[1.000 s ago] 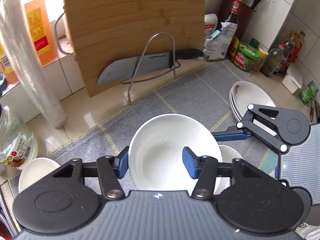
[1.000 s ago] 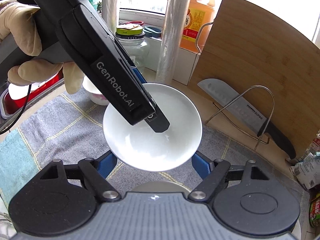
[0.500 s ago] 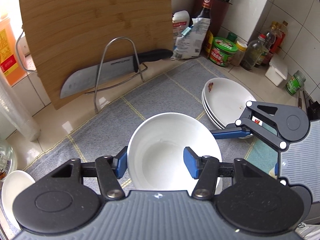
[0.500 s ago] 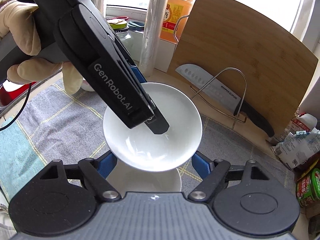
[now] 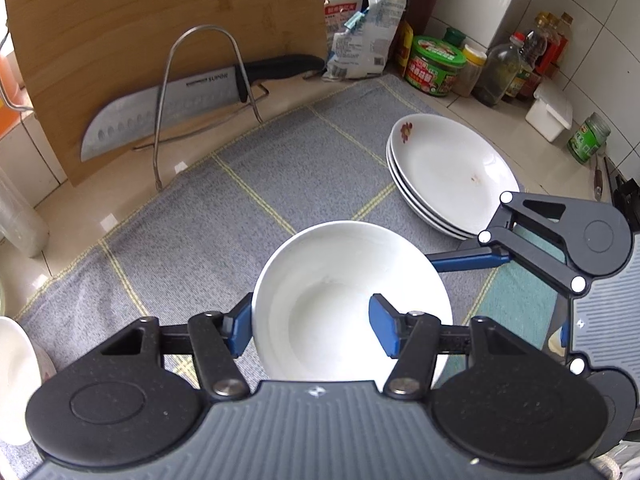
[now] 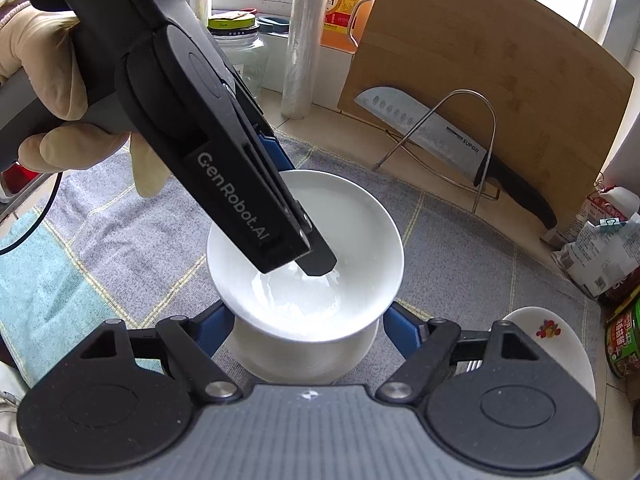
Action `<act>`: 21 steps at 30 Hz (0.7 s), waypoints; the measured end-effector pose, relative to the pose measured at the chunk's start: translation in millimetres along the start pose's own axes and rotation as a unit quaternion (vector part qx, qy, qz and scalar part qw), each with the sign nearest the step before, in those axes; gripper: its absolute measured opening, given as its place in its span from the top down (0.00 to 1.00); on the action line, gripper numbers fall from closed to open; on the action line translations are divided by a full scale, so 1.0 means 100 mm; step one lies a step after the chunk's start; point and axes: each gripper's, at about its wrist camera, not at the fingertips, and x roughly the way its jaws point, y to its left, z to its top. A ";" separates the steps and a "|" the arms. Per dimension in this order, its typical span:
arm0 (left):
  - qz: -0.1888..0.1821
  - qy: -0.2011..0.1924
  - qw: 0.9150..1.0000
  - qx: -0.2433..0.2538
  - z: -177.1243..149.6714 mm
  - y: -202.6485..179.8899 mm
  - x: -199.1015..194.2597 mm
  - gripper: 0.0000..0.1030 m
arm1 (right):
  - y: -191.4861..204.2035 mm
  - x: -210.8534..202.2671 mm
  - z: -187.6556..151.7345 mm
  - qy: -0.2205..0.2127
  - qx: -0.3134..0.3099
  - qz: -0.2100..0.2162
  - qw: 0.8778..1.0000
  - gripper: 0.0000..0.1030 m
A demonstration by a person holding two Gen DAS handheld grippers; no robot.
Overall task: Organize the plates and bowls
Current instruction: 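Lift the bowl with the left gripper and carry it over the first bowl, then lower the bowl into the first bowl and open the left gripper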
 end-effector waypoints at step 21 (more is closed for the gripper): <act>-0.012 0.026 0.999 0.014 -0.06 -0.07 0.23 0.38 | 0.01 0.10 -0.13 0.027 0.013 0.005 1.000 0.18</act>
